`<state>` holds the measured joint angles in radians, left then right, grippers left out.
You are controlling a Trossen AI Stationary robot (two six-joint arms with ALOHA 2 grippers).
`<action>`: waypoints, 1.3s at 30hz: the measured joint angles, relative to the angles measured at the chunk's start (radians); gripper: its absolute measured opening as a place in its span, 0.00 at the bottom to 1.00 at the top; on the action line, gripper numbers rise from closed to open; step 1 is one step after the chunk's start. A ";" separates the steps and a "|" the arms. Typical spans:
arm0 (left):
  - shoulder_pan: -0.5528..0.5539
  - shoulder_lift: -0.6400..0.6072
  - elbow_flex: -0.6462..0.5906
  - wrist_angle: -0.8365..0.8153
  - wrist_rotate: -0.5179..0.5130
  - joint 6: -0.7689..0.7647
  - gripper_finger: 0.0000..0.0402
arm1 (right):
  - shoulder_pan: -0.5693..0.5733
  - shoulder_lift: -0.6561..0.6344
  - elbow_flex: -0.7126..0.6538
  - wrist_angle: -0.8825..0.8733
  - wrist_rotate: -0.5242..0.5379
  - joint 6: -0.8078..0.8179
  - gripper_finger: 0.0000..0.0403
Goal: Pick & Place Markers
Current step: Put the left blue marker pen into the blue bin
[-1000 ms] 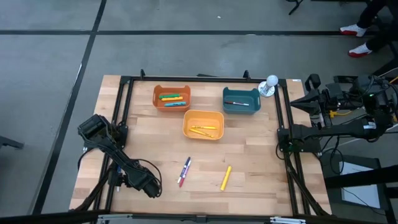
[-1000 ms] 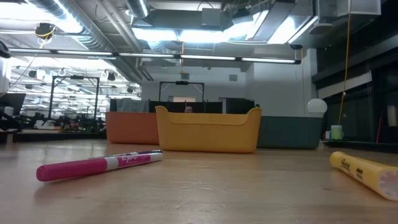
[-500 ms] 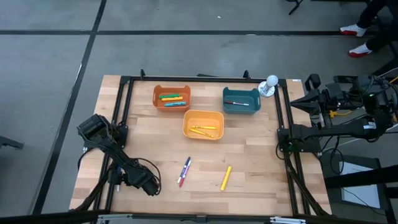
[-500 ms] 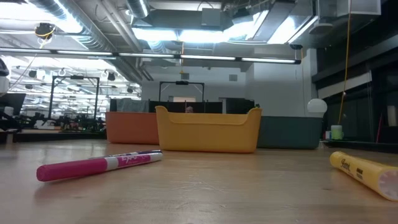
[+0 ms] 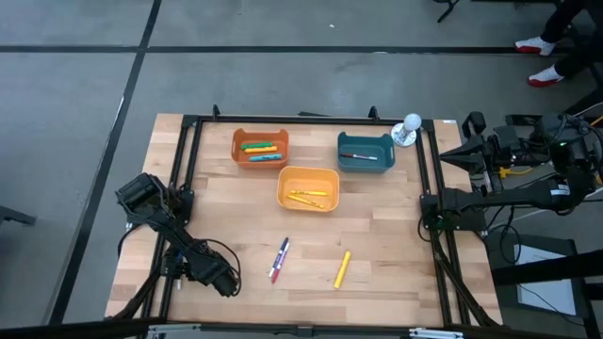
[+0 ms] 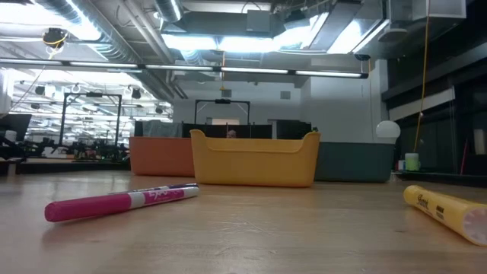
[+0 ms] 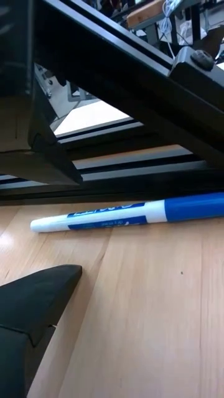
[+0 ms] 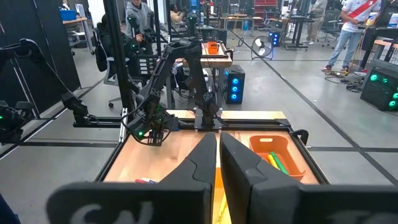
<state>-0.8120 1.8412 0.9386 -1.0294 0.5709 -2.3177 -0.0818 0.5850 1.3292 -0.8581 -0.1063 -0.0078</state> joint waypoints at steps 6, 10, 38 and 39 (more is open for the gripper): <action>0.000 0.000 -0.009 0.008 0.000 -0.001 0.54 | 0.000 0.000 0.000 0.000 0.000 0.000 0.06; 0.000 -0.001 -0.023 0.032 0.000 -0.008 0.53 | 0.000 0.000 0.000 0.000 0.000 0.000 0.06; -0.059 -0.124 -0.027 0.027 -0.117 -0.033 0.53 | 0.000 0.000 0.000 0.000 0.000 0.000 0.06; -0.061 -0.124 -0.027 0.028 -0.124 -0.033 0.53 | 0.000 0.000 0.000 0.000 0.000 0.000 0.06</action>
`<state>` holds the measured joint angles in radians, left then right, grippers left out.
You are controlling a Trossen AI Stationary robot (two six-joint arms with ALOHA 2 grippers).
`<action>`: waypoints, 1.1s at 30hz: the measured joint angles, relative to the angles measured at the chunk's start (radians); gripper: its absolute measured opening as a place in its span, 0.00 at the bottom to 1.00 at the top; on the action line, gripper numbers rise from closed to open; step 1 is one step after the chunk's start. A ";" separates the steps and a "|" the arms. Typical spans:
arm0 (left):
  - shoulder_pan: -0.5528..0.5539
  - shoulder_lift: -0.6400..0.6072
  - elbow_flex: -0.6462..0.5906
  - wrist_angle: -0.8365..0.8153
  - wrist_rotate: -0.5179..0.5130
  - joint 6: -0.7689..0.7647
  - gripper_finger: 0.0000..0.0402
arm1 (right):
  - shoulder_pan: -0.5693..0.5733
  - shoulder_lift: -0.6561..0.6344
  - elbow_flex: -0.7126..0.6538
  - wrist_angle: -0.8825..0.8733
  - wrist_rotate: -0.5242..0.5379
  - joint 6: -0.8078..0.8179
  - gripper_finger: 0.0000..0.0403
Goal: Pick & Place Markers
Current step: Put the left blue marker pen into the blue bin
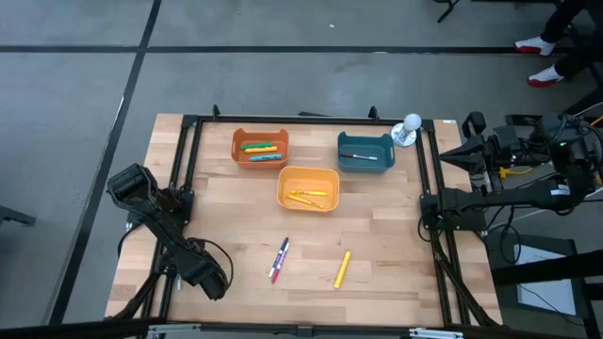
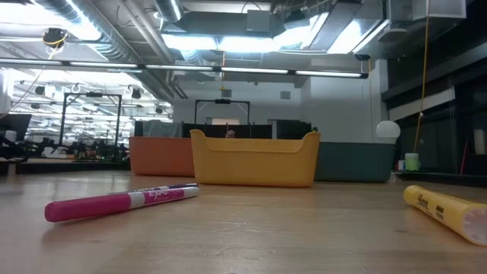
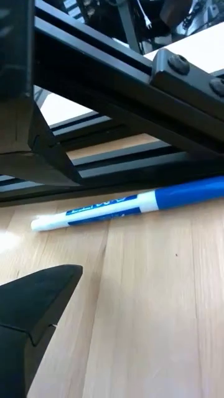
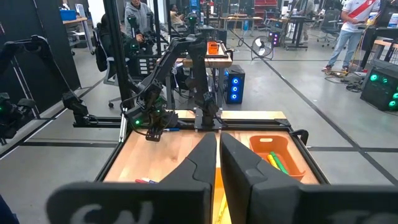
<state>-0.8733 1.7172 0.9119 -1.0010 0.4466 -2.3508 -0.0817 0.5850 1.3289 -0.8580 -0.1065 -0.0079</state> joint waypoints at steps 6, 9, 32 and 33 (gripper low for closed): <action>-0.020 -0.002 -0.011 0.010 -0.008 -0.003 0.53 | 0.000 0.000 0.000 0.000 0.000 0.000 0.06; -0.032 -0.002 -0.018 0.010 -0.007 -0.005 0.53 | 0.000 0.000 0.000 0.000 0.000 0.000 0.06; -0.070 -0.076 -0.019 -0.017 -0.195 -0.019 0.53 | 0.000 0.000 0.000 0.000 0.000 0.000 0.06; -0.079 -0.080 -0.019 -0.016 -0.219 -0.010 0.53 | 0.000 0.000 0.000 0.000 0.000 0.000 0.06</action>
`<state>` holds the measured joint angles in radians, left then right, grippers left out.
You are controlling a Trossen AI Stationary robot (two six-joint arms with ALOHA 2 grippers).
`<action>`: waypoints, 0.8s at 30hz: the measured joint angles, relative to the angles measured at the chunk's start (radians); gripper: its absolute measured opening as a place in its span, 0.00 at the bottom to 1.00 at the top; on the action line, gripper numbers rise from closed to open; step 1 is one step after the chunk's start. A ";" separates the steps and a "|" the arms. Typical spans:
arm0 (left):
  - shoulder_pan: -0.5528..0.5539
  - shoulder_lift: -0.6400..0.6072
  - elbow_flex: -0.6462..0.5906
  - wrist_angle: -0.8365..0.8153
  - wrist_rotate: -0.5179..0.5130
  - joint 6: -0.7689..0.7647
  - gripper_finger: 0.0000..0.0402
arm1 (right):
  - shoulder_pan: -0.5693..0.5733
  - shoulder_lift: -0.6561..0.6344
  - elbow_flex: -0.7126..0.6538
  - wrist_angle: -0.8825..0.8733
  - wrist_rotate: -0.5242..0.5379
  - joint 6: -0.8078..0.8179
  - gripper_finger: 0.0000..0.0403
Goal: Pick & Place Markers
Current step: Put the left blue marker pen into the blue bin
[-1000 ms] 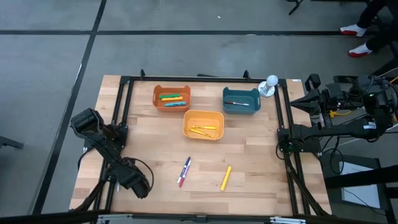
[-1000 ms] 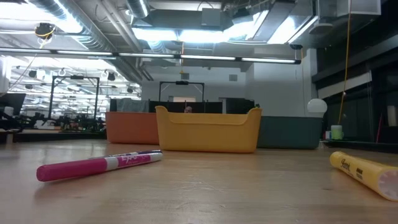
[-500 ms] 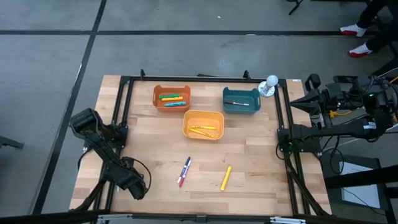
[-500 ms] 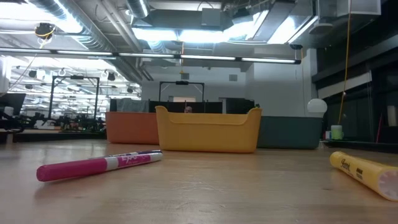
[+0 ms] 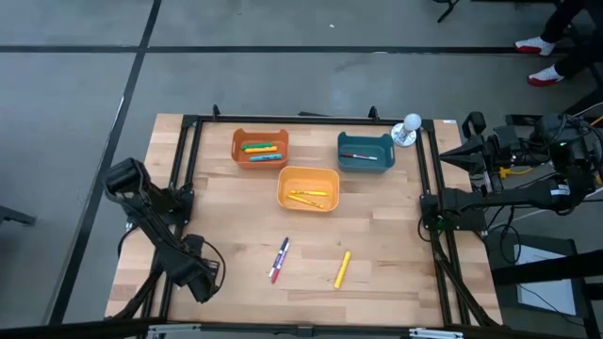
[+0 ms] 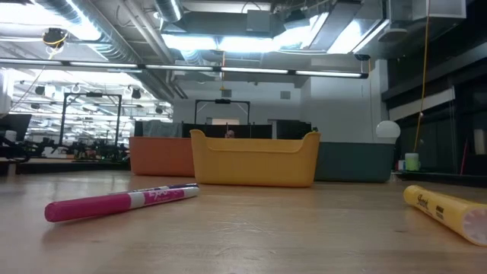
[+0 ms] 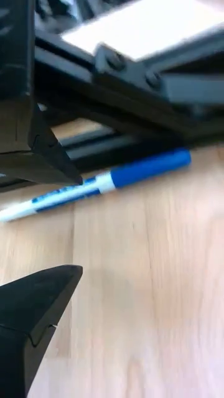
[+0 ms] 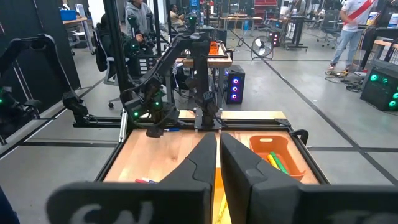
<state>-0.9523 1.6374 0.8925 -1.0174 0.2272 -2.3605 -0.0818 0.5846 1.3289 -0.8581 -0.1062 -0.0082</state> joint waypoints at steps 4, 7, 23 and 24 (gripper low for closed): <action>-0.025 -0.013 0.000 -0.003 -0.073 0.062 0.53 | 0.000 0.000 0.000 0.000 0.000 0.000 0.06; -0.044 -0.021 0.000 -0.005 -0.094 0.137 0.53 | 0.000 0.000 0.000 0.000 0.000 0.000 0.06; -0.027 -0.059 0.000 0.031 0.001 0.067 0.53 | 0.000 0.000 0.000 0.000 0.000 0.000 0.06; -0.019 -0.059 0.000 0.031 0.001 0.067 0.53 | 0.000 0.000 0.000 0.000 0.000 0.000 0.06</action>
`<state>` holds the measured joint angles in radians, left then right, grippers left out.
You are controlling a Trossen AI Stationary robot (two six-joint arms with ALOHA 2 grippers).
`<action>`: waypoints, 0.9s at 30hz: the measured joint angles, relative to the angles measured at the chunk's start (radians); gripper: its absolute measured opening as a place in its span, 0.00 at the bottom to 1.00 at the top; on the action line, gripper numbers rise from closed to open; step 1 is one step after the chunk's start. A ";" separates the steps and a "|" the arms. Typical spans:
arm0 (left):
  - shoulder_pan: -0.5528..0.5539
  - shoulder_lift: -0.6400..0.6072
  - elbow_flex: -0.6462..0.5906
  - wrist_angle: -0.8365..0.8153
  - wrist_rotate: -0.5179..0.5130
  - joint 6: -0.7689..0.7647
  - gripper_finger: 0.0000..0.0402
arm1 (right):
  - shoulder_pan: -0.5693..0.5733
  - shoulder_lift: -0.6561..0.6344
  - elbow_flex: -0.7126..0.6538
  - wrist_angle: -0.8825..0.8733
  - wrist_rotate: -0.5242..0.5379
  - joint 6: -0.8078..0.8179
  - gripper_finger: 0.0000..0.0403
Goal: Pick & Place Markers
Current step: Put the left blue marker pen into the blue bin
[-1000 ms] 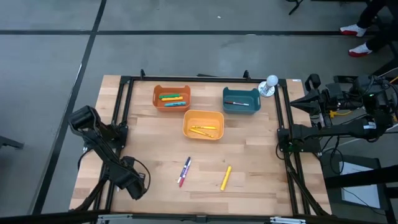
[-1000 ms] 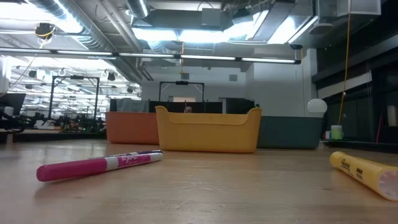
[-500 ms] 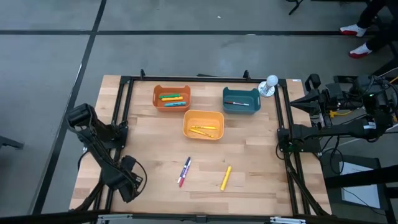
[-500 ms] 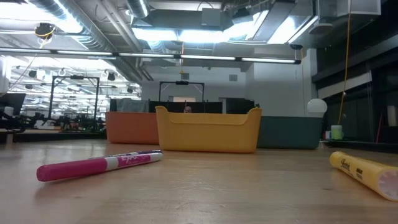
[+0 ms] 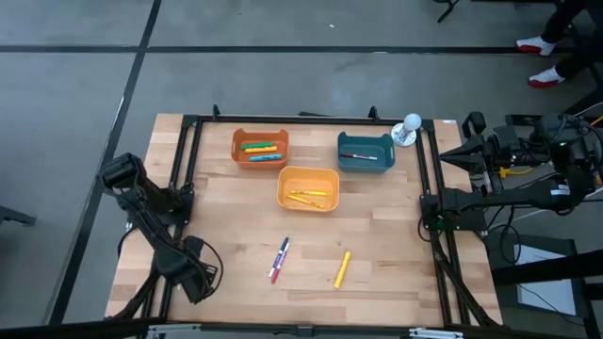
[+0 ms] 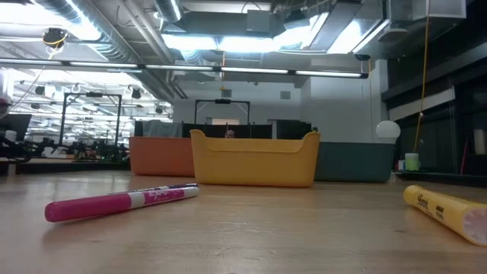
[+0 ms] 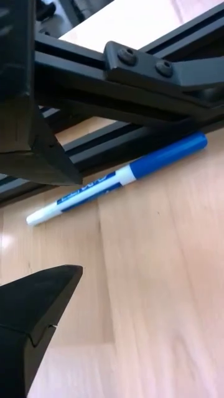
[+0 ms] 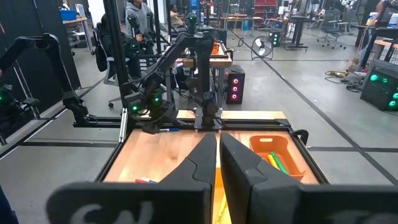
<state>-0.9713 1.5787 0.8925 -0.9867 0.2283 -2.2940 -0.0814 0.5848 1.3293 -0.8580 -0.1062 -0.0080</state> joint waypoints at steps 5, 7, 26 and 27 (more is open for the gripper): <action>0.045 0.000 0.000 -0.001 0.000 0.001 0.49 | 0.000 0.000 0.000 0.000 0.000 0.000 0.06; 0.061 0.000 0.000 -0.008 0.000 0.000 0.43 | 0.000 0.000 0.000 0.000 0.000 0.000 0.06; 0.183 0.094 0.000 -0.040 0.138 -0.006 0.01 | 0.000 0.000 0.000 0.000 0.000 0.000 0.06; 0.183 0.097 0.000 -0.046 0.158 -0.007 0.00 | 0.000 0.000 0.000 0.000 0.000 0.000 0.06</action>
<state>-0.7879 1.6754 0.8925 -1.0322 0.3862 -2.3009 -0.0817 0.5850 1.3290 -0.8581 -0.1064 -0.0080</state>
